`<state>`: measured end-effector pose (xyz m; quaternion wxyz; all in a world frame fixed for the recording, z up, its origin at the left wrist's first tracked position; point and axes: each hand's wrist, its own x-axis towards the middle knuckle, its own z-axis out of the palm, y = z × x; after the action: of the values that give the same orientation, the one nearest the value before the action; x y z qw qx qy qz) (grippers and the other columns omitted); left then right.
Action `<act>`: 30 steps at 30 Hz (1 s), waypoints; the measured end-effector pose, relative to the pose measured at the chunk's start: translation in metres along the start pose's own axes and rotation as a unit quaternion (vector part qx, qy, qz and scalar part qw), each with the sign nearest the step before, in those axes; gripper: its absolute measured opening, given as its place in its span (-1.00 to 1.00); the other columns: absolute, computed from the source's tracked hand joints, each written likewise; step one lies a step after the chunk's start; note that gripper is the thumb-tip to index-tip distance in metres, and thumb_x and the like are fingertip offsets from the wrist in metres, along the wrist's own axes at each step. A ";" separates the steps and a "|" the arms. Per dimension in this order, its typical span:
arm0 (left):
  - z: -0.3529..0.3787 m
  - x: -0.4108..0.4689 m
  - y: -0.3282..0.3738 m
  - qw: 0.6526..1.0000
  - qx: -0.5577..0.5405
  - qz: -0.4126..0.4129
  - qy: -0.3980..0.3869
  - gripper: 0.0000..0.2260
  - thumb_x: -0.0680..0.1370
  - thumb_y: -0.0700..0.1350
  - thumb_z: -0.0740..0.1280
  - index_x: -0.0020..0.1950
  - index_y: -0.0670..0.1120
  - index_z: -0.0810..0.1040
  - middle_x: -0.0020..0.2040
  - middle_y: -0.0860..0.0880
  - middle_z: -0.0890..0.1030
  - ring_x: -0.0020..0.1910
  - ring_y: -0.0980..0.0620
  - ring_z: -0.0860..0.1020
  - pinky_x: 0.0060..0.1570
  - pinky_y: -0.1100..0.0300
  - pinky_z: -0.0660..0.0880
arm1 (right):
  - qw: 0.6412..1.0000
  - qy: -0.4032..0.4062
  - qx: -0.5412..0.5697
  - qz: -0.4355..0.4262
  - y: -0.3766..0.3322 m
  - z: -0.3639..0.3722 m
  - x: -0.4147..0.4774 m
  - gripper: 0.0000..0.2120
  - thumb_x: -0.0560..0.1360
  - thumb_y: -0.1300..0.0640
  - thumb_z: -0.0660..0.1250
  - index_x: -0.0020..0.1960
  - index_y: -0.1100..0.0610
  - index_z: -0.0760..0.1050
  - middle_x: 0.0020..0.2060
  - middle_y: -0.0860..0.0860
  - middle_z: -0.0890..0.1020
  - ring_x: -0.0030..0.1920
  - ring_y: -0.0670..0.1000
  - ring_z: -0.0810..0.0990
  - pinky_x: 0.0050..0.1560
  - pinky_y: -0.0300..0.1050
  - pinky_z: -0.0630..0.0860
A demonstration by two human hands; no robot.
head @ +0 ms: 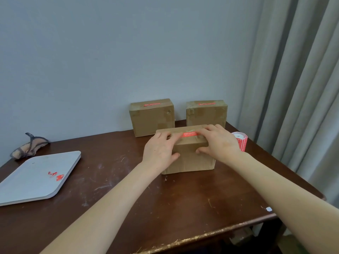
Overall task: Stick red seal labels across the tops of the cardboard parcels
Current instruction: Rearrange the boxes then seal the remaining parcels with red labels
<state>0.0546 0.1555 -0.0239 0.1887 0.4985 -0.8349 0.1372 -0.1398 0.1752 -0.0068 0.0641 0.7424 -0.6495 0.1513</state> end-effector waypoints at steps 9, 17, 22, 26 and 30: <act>-0.002 0.002 0.000 1.000 0.016 0.002 -0.011 -0.51 0.53 0.06 0.27 0.45 0.19 0.24 0.37 0.03 0.37 0.34 0.01 0.30 0.05 0.19 0.43 | 1.000 -0.004 -0.008 -0.001 -0.002 0.000 -0.001 -0.43 0.44 -0.18 0.39 0.40 -0.05 0.38 0.30 -0.04 0.43 0.28 0.02 0.35 0.18 -0.06 0.44; -0.003 0.002 -0.001 1.000 0.003 -0.001 -0.009 -0.55 0.54 0.02 0.27 0.43 0.14 0.30 0.36 0.06 0.39 0.32 0.03 0.32 0.08 0.18 0.44 | 1.000 -0.016 0.007 0.006 -0.001 -0.003 0.001 -0.46 0.42 -0.16 0.42 0.32 0.03 0.47 0.24 -0.04 0.47 0.23 0.01 0.38 0.16 0.00 0.47; -0.005 0.002 -0.004 1.000 -0.016 -0.002 -0.009 -0.56 0.54 0.00 0.30 0.42 0.07 0.34 0.39 0.06 0.40 0.32 0.03 0.36 0.17 0.18 0.41 | 1.000 -0.019 0.009 0.009 0.001 -0.005 0.002 -0.46 0.41 -0.16 0.42 0.32 0.04 0.48 0.24 -0.03 0.47 0.23 0.01 0.39 0.17 0.01 0.47; -0.006 0.003 -0.003 1.000 -0.014 0.003 -0.012 -0.56 0.53 -0.01 0.31 0.41 0.04 0.35 0.38 0.05 0.41 0.32 0.03 0.37 0.19 0.18 0.40 | 1.000 -0.021 0.005 0.009 0.000 -0.005 0.001 -0.45 0.40 -0.17 0.43 0.31 0.04 0.47 0.23 -0.03 0.48 0.23 0.02 0.40 0.15 0.00 0.48; -0.006 0.003 -0.002 0.999 -0.031 -0.012 -0.005 -0.57 0.53 -0.02 0.32 0.40 0.03 0.38 0.36 0.07 0.43 0.31 0.04 0.39 0.20 0.19 0.38 | 1.000 -0.009 0.014 0.012 0.001 -0.002 -0.001 -0.46 0.42 -0.16 0.42 0.33 0.03 0.46 0.23 -0.04 0.46 0.23 0.00 0.38 0.15 0.00 0.48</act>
<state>0.0561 0.1550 -0.0177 0.2019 0.5028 -0.8338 0.1062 -0.1415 0.1762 -0.0052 0.0459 0.7369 -0.6565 0.1548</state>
